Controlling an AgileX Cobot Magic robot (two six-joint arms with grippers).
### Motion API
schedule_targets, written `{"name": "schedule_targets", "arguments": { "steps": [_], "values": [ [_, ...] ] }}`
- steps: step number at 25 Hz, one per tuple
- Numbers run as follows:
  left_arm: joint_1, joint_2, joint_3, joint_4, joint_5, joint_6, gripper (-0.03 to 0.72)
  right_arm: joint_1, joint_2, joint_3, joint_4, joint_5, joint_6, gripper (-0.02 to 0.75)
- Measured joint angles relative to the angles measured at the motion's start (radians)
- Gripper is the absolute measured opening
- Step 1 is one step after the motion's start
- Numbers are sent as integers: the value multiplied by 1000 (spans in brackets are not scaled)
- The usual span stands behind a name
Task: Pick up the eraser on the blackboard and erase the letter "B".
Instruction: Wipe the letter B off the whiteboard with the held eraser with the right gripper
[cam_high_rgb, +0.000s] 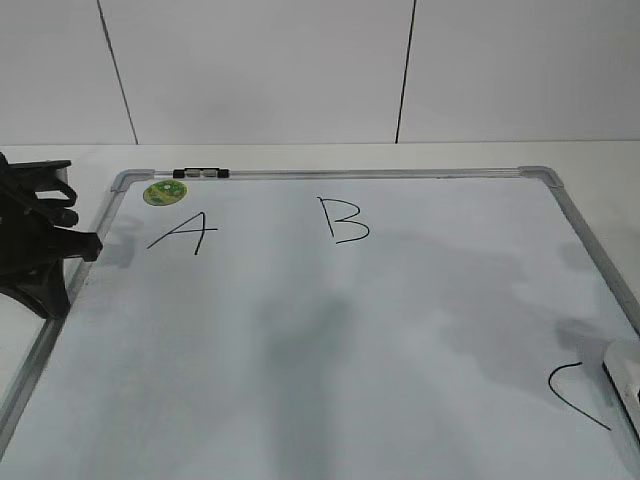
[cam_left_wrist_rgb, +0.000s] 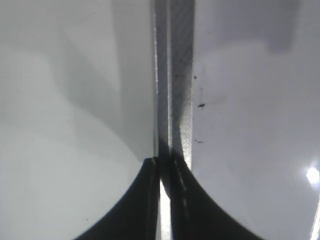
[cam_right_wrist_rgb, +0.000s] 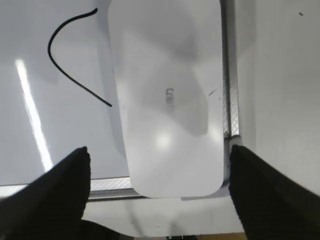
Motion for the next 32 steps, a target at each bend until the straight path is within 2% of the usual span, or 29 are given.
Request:
{"name": "schedule_targets", "arguments": {
  "steps": [18, 32],
  "values": [
    [0, 0, 0, 0, 0, 0, 20, 0, 208, -7, -39, -121, -2, 657],
    [0, 0, 0, 2, 0, 0, 20, 0, 229, -8, -44, -122, -16, 548]
  ]
}}
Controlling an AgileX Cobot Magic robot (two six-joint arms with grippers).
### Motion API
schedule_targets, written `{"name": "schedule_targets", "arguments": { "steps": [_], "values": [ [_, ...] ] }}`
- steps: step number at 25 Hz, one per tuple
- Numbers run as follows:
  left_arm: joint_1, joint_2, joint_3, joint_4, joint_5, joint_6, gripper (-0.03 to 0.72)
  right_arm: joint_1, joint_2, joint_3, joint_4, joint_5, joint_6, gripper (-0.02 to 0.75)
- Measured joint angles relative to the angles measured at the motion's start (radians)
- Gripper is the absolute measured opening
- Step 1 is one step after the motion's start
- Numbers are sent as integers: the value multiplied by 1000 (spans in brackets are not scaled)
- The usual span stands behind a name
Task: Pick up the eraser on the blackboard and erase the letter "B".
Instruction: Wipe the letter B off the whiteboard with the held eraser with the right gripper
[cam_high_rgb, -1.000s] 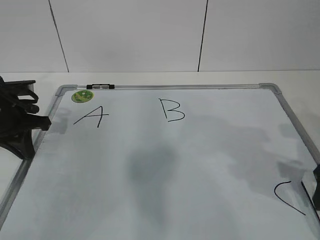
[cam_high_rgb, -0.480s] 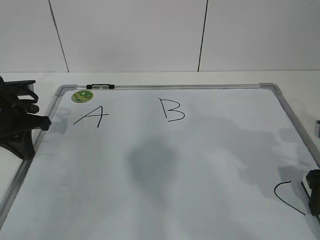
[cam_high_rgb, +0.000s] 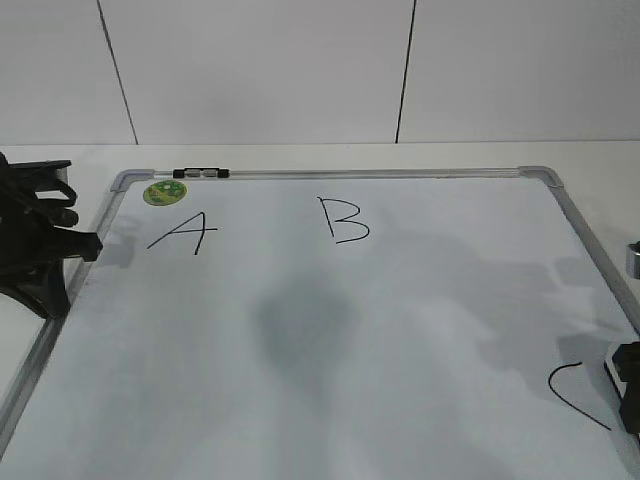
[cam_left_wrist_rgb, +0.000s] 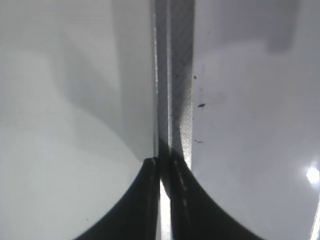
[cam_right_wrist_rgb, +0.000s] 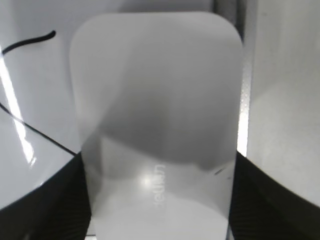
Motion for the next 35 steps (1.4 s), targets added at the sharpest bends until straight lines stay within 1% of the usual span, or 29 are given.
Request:
{"name": "schedule_targets", "arguments": {
  "steps": [12, 26, 30, 35],
  "values": [
    [0, 0, 0, 0, 1, 0, 20, 0, 8, -13, 0, 41, -3, 537],
    [-1, 0, 0, -1, 1, 0, 20, 0, 10, -132, 6, 178, 2, 537],
    [-1, 0, 0, -1, 1, 0, 20, 0, 10, -169, 43, 213, 5, 536],
    [-1, 0, 0, -1, 1, 0, 20, 0, 10, -202, 70, 194, 5, 536]
  ]
}}
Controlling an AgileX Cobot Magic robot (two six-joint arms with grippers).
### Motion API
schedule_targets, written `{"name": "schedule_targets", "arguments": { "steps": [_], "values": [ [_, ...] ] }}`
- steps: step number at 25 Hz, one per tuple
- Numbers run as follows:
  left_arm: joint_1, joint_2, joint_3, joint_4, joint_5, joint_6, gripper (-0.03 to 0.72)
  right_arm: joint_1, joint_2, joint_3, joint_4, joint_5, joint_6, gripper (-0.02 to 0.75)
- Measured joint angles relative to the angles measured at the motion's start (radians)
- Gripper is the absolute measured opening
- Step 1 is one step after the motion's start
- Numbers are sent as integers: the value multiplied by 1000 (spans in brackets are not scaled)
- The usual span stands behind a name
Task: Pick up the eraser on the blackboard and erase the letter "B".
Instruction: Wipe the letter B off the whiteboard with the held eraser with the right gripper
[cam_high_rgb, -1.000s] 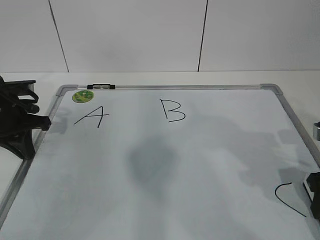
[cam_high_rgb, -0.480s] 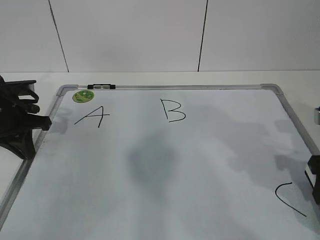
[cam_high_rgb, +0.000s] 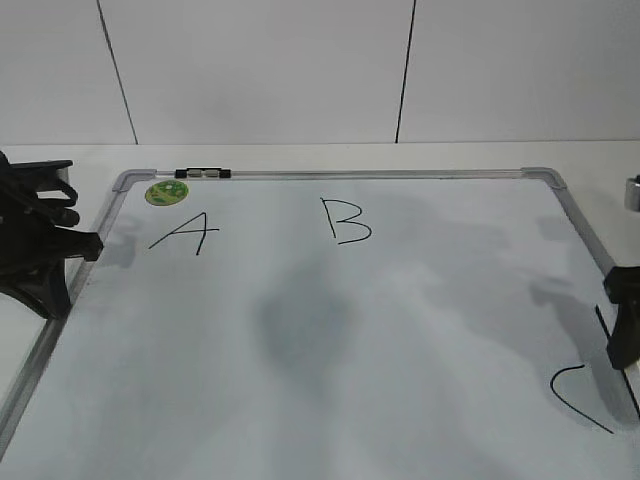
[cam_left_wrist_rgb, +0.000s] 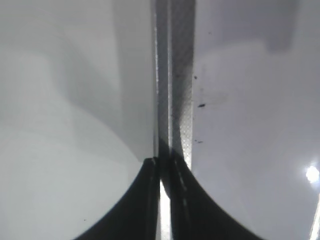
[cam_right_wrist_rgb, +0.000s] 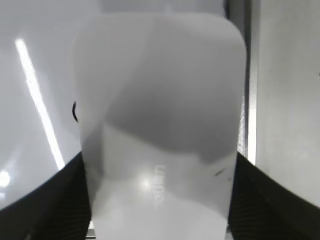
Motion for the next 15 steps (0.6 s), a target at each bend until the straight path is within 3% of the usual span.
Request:
{"name": "schedule_targets", "arguments": {
  "steps": [10, 15],
  "values": [
    [0, 0, 0, 0, 2, 0, 20, 2, 79, -207, 22, 92, 26, 536],
    [0, 0, -1, 0, 4, 0, 22, 56, 188, -370, 9, 145, 34, 536]
  ]
}}
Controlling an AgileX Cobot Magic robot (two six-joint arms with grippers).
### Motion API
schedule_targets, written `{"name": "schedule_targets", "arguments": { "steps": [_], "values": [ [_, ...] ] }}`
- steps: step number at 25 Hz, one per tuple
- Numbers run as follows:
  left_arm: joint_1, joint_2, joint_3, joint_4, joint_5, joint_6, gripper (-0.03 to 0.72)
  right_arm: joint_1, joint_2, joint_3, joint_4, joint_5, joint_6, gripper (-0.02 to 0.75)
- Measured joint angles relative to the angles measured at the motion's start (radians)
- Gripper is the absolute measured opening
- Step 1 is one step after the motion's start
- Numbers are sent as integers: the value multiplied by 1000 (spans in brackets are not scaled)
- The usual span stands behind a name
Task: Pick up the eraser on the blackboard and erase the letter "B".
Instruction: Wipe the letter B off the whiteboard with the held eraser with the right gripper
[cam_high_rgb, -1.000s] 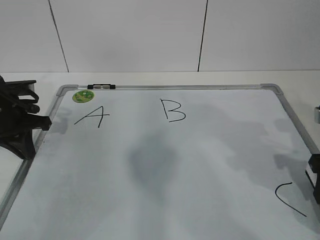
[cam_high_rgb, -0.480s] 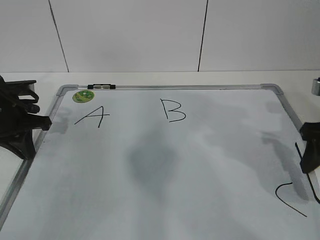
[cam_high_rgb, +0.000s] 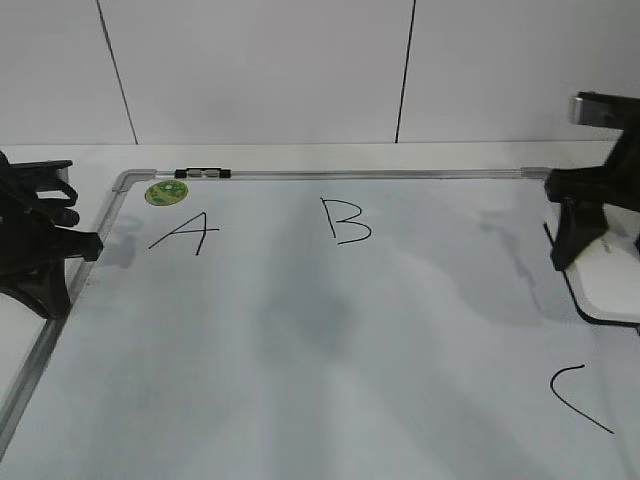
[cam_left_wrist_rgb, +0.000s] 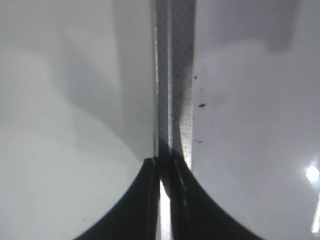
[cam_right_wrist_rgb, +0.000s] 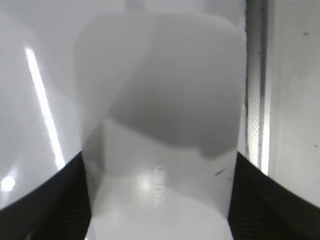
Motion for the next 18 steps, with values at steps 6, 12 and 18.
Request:
{"name": "schedule_targets", "arguments": {
  "steps": [6, 12, 18],
  "values": [
    [0, 0, 0, 0, 2, 0, 22, 128, 170, -220, -58, 9, 15, 535],
    [0, 0, 0, 0, 8, 0, 22, 211, 384, -520, -95, 14, 21, 535],
    [0, 0, -1, 0, 10, 0, 22, 234, 528, -700, -95, 18, 22, 535]
  ]
}}
